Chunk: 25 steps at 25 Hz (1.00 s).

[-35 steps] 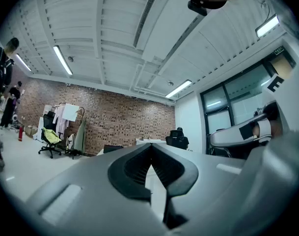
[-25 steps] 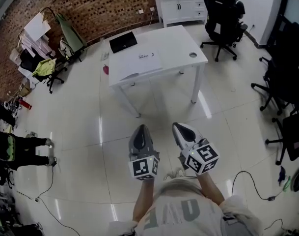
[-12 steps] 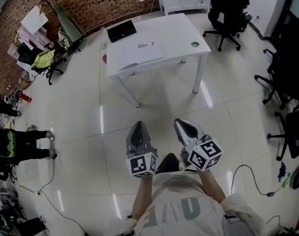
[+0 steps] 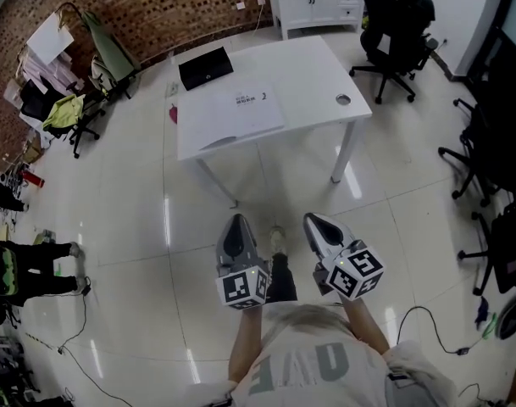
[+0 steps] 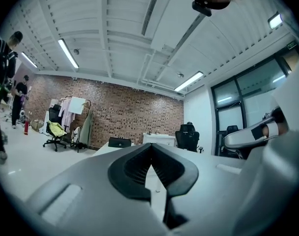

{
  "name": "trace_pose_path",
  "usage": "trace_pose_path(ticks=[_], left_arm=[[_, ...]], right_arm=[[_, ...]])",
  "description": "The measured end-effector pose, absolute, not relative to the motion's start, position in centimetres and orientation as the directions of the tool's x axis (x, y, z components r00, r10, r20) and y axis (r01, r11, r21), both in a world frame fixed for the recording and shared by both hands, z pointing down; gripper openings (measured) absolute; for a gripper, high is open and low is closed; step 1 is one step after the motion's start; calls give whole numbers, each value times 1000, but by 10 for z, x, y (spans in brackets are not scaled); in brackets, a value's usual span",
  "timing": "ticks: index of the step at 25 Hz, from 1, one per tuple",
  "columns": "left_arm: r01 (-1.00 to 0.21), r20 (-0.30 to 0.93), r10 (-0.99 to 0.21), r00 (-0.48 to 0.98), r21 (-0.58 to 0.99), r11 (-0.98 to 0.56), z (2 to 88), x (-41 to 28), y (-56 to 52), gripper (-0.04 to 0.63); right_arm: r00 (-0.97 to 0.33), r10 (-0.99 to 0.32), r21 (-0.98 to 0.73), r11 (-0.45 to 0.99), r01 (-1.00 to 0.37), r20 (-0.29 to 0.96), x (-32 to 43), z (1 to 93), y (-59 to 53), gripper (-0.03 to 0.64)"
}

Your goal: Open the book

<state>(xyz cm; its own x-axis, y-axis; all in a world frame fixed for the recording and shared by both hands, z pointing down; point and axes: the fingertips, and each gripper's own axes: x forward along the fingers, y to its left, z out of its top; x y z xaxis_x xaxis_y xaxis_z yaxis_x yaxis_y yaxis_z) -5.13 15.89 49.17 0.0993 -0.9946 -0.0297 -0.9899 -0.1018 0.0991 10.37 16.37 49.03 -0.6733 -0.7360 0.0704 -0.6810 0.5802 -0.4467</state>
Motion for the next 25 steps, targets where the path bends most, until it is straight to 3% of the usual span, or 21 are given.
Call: trace_pose_path(ticks=[15, 25], left_arm=[[-971, -88, -972, 218, 82, -225, 458, -114, -126, 12], [-971, -20, -979, 202, 127, -202, 485, -147, -209, 12]], right_arm=[[-659, -748, -367, 594, -716, 75, 3, 466, -121, 5], [-614, -780, -443, 511, -737, 122, 5, 493, -203, 5]])
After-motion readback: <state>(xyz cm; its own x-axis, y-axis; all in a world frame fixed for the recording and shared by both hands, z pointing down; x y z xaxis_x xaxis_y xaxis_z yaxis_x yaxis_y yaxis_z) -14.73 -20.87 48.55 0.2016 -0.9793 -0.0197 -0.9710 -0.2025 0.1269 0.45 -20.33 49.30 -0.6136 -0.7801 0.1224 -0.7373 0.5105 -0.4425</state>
